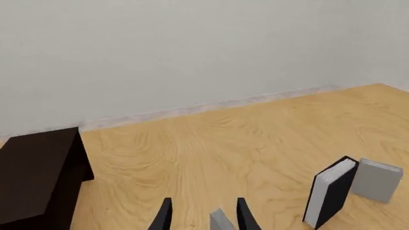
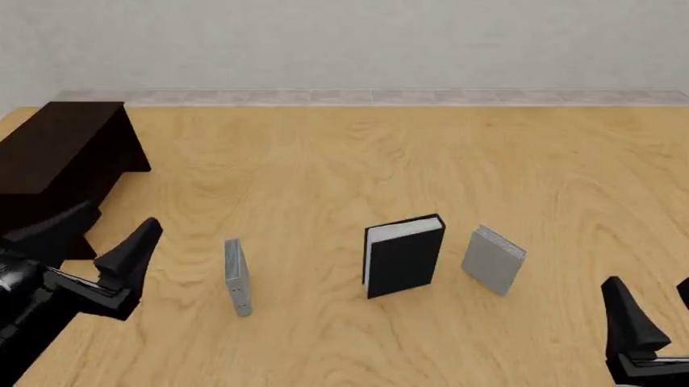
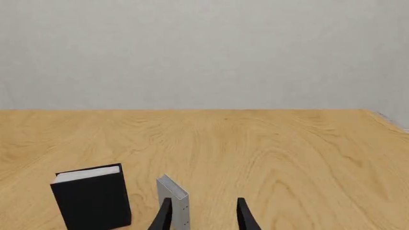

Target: Pick up the book in the middle and place it on the cabinet shelf.

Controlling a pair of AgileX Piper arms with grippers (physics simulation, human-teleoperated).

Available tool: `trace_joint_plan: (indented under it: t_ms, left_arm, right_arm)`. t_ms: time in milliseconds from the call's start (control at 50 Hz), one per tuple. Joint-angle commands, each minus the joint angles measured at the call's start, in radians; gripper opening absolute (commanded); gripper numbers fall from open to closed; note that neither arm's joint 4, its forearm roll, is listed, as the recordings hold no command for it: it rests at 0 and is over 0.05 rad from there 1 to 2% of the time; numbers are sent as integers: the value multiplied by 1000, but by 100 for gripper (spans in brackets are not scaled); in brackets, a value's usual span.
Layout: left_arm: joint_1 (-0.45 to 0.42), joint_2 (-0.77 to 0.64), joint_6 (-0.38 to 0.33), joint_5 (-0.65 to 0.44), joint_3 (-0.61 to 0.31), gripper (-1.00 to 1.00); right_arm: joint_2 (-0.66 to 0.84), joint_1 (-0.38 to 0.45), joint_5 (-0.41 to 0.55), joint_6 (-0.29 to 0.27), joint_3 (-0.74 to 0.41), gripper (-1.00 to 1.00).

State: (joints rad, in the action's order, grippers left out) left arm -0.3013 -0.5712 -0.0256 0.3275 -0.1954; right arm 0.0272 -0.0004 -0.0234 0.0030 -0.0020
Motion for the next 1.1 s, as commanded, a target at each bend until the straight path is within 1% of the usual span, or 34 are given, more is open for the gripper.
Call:
trace_joint_plan:
  t_ms: [20,60,100,120,140,180,240,260,320,420,560,680,760,1000,1100]
  left_arm:
    - [-94,-167,-8,67,-94,100]
    - [-115,-211,-15,82,-109,100]
    - [-129,-218,-15,90,-112,100]
    - [-149,-256,-17,101,-127,100]
    - [-149,-256,-17,101,-127,100]
    - [-170,-267,-39,114,-133,100]
    - [-189,-291,-43,124,-150,100]
    - [-201,-304,-60,136,-155,100]
    - [-207,-345,-70,153,-177,100]
    - [-219,-395,-68,163,-204,100]
    - [-289,-469,-87,184,-225,100]
    - [-306,-503,-82,186,-258,100]
    - [-331,-526,-82,186,-277,100]
    - [-379,-594,-80,203,-309,100]
    - [-401,-629,-84,230,-311,100]
  right_arm:
    - [12,0,-13,-1,1,100]
    - [12,0,-13,0,1,100]
    - [12,0,-13,1,1,100]
    - [11,0,-12,0,1,100]
    - [11,0,-12,0,1,100]
    - [9,0,-9,-1,0,100]
    - [10,0,-11,0,1,100]
    - [11,0,-12,1,1,100]
    - [8,0,-9,-1,1,100]
    - [10,0,-11,0,1,100]
    - [5,0,-6,0,1,100]
    - [5,0,-7,-1,1,100]
    - [2,0,-3,0,1,100]
    - [4,0,-5,-1,1,100]
    - [3,0,-4,0,1,100]
